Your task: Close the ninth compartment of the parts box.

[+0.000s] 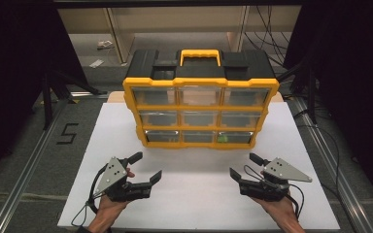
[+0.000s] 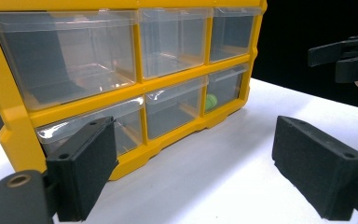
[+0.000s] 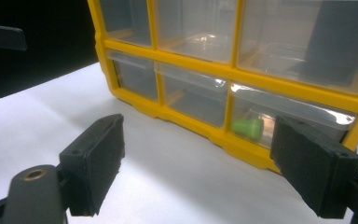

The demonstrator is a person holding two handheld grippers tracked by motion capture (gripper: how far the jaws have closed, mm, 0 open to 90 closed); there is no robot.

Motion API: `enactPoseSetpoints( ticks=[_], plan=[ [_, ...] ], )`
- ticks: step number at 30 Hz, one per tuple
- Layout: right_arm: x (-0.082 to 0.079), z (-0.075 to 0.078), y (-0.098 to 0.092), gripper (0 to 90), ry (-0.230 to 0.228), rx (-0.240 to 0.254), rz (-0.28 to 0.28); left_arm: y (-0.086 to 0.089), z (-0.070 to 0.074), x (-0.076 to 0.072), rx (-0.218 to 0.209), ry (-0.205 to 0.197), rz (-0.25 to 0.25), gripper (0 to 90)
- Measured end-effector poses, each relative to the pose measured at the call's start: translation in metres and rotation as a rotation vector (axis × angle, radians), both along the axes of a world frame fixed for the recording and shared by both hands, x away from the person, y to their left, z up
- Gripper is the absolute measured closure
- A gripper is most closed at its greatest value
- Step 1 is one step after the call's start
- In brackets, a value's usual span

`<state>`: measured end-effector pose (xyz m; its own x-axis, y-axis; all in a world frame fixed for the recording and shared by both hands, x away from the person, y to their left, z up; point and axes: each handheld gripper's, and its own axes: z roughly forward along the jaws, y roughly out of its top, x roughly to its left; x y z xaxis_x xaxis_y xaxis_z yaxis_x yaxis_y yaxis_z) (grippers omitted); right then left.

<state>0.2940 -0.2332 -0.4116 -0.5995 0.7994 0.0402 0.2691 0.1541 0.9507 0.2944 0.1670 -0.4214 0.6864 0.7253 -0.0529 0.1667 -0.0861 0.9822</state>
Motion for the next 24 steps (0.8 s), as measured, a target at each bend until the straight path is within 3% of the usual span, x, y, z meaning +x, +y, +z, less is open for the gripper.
enactPoseSetpoints(
  ticks=[24],
  plan=[
    [-0.012, -0.003, -0.008, 16.9, 0.007, -0.003, 0.005, 0.0, -0.001, 0.0, 0.005, 0.003, -0.004, 13.7]
  ],
)
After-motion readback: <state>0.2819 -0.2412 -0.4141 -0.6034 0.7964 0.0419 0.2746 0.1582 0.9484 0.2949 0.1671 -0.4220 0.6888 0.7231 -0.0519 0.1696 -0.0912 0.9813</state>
